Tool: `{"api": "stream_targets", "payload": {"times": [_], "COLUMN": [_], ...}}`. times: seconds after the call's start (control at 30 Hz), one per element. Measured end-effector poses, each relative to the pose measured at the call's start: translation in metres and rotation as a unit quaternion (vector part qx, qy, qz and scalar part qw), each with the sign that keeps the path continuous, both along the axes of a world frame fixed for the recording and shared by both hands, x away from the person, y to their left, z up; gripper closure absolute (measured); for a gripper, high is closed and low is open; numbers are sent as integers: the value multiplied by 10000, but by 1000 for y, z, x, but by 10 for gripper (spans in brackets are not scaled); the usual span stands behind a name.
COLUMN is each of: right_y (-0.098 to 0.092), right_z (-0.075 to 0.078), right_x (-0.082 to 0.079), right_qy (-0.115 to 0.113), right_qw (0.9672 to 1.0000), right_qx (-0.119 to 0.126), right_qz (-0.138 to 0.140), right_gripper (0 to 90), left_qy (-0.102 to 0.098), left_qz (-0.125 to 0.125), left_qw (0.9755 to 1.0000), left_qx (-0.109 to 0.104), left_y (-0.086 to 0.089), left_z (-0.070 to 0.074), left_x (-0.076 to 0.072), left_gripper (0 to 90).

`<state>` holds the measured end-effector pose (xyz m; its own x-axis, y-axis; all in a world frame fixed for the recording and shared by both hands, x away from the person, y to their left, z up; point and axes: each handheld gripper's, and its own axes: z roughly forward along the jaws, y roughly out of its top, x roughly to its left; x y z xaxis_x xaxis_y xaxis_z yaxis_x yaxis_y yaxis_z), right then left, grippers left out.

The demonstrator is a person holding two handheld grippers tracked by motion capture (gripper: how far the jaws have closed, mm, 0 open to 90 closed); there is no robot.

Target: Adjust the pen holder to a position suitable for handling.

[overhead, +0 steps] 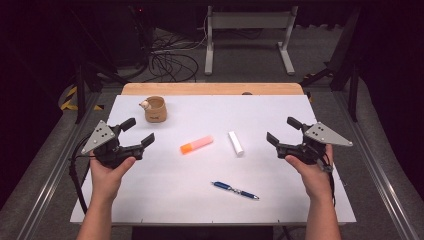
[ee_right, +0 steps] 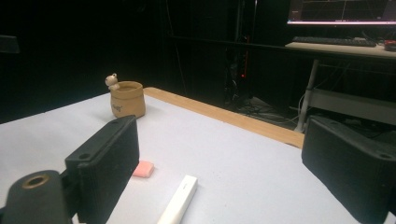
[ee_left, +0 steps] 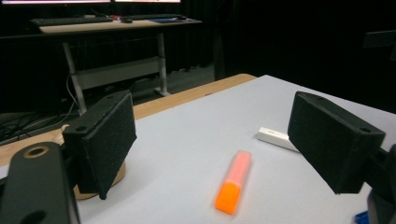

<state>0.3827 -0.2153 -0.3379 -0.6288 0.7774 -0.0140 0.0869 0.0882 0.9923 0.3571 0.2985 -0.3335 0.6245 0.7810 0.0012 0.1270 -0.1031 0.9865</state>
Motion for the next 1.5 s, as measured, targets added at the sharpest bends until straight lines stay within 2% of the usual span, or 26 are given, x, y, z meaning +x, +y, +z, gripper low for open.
{"api": "stream_targets", "payload": {"times": [0.1, 0.17, 0.33, 0.5, 0.53, 0.6, 0.67, 0.77, 0.9, 0.97, 1.0, 1.2, 1.23, 1.3, 1.37, 1.43, 1.47, 1.5], "right_y": [0, 0, 0, 0, 0, 0, 1, 2, 3, 4, 4, 4, 4, 4, 5, 5, 5, 5], "right_z": [0, 0, 2, 2, 2, 2, 2, 2, 2, 2, 1, 1, 1, 1, 0, 0, 0, 0], "right_x": [0, -1, -1, -2, -2, -2, -2, -2, -2, -2, -2, -1, -1, -1, -1, -1, -1, -1], "right_qy": [0, 11, -38, -52, -65, -71, -67, -78, -91, -89, -86, -89, -85, -93, -95, -104, -104, -103], "right_qw": [10000, 10000, 10000, 10000, 10000, 10000, 10000, 10000, 9999, 9999, 9999, 9999, 9999, 9999, 9999, 9999, 9999, 9999], "right_qx": [-5, 4, 30, 27, 24, 23, 33, 30, 6, 5, -6, -1, -4, 1, 13, 14, 19, 19], "right_qz": [16, 7, 11, -27, -36, -46, -47, -42, -49, -52, -59, -63, -76, -78, -75, -75, -72, -72], "right_gripper": [120, 120, 120, 120, 120, 120, 120, 120, 119, 120, 120, 119, 119, 119, 120, 119, 119, 118], "left_qy": [-16, 1, 15, 80, 84, 97, 163, 203, 292, 314, 335, 409, 414, 440, 504, 548, 548, 592], "left_qz": [55, 204, 405, 622, 745, 782, 927, 992, 1205, 1235, 1338, 1509, 1589, 1642, 1675, 1767, 1767, 1833], "left_qw": [10000, 9998, 9992, 9980, 9971, 9968, 9955, 9948, 9922, 9918, 9904, 9875, 9863, 9854, 9844, 9826, 9826, 9810], "left_qx": [-11, -62, -6, -86, -96, -93, -74, -91, -127, -118, -129, -179, -136, -66, -165, -181, -181, -211], "left_y": [0, -1, -3, -2, 0, 0, 1, 2, 4, 4, 5, 5, 4, 4, 5, 6, 6, 6], "left_z": [-1, -3, -6, -9, -10, -11, -14, -16, -22, -23, -24, -28, -28, -28, -30, -32, -32, -34], "left_x": [3, 7, 15, 25, 30, 32, 39, 44, 59, 61, 66, 78, 83, 88, 93, 98, 98, 103], "left_gripper": [182, 200, 216, 230, 231, 236, 236, 241, 255, 258, 261, 272, 275, 274, 274, 280, 279, 280]}}
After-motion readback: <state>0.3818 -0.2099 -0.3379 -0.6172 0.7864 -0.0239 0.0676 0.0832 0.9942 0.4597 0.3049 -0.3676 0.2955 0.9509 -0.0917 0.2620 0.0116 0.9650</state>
